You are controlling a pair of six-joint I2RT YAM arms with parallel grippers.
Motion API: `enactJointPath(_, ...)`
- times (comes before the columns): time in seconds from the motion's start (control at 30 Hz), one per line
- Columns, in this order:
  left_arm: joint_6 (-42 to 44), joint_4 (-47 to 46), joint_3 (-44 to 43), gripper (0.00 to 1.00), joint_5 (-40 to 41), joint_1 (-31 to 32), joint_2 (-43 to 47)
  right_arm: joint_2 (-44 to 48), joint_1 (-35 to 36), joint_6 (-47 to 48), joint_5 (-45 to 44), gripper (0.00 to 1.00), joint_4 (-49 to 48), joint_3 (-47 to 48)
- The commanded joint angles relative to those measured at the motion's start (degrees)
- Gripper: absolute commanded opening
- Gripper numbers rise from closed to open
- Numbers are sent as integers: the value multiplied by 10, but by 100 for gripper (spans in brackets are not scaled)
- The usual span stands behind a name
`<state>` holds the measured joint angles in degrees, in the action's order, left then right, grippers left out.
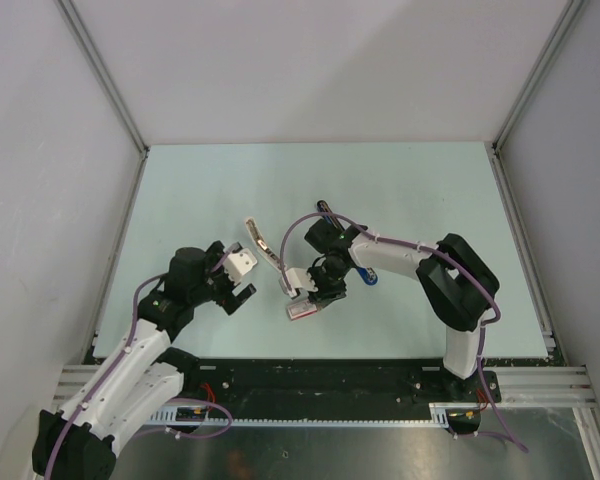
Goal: Load the staples into the stapler
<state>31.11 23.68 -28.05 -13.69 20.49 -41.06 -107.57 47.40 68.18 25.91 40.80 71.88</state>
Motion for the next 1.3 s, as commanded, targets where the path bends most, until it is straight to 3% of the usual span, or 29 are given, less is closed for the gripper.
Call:
enactJointPath(0.0,9,-14,5,100,-2,-4,-2,-5,5,6,-1,44,-6,8)
enactJointPath(0.43,10,-14,5,100,-1,-4,-1,-9,12,11,-6,47,0,8)
enactJointPath(0.97,10,-15,6,99,2,-4,-1,-16,13,0,-5,36,-10,8)
enactJointPath(1.27,11,-16,6,99,2,-4,-1,-15,13,-2,-7,39,-10,8)
